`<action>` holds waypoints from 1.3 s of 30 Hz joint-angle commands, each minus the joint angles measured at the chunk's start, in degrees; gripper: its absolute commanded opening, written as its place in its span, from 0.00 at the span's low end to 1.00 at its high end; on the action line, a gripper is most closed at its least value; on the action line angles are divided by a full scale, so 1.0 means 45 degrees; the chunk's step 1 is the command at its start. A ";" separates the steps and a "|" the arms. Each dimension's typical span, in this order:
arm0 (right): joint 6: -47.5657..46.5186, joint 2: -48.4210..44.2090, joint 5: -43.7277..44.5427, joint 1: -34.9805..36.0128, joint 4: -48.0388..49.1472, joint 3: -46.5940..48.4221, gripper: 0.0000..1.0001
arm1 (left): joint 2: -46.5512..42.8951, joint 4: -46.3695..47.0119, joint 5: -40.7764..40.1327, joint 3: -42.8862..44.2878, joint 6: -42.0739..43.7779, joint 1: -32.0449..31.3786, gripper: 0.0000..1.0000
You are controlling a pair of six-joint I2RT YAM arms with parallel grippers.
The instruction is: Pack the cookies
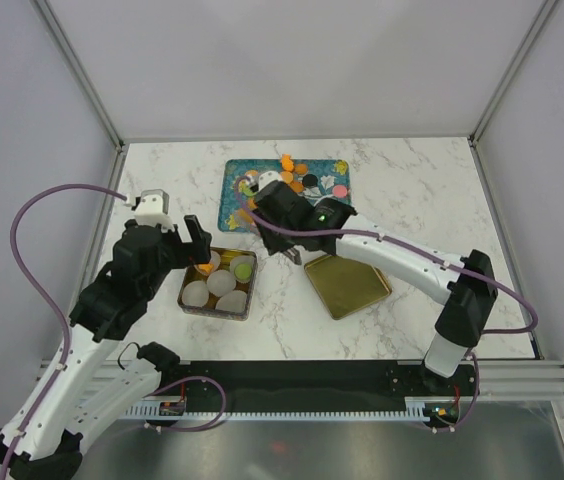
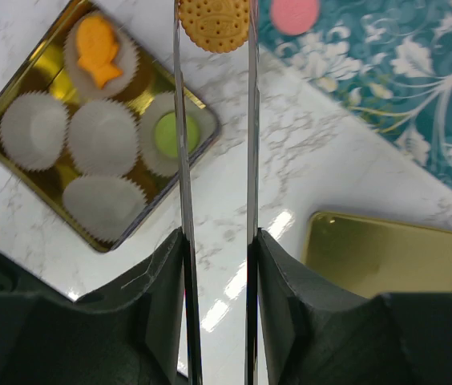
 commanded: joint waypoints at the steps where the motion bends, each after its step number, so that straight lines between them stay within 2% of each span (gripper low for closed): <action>1: 0.0347 -0.0277 0.0043 0.1364 -0.0184 -0.0155 0.38 | -0.0176 0.0115 0.0015 0.1278 0.0106 0.0081 1.00; 6: 0.0562 0.0094 0.0121 0.2870 -0.0184 -0.0389 0.37 | -0.0235 -0.0236 -0.0180 0.1982 0.0184 0.0081 1.00; 12: 0.0699 0.0523 0.0141 0.3634 -0.0106 -0.0623 0.37 | -0.0294 -0.0412 -0.0337 0.2159 0.0184 0.0081 1.00; 22: 0.0719 0.1188 0.0004 0.4006 -0.0066 -0.0585 0.40 | -0.0352 -0.0432 -0.0435 0.1808 0.0243 0.0081 1.00; 29: 0.0719 0.1149 0.0004 0.4006 -0.0086 -0.0565 0.49 | -0.0333 -0.0374 -0.0415 0.1534 0.0184 0.0081 1.00; 39: 0.0719 0.1071 -0.0113 0.4025 -0.0086 -0.0546 0.53 | -0.0411 -0.0334 -0.0454 0.1397 0.0145 0.0081 1.00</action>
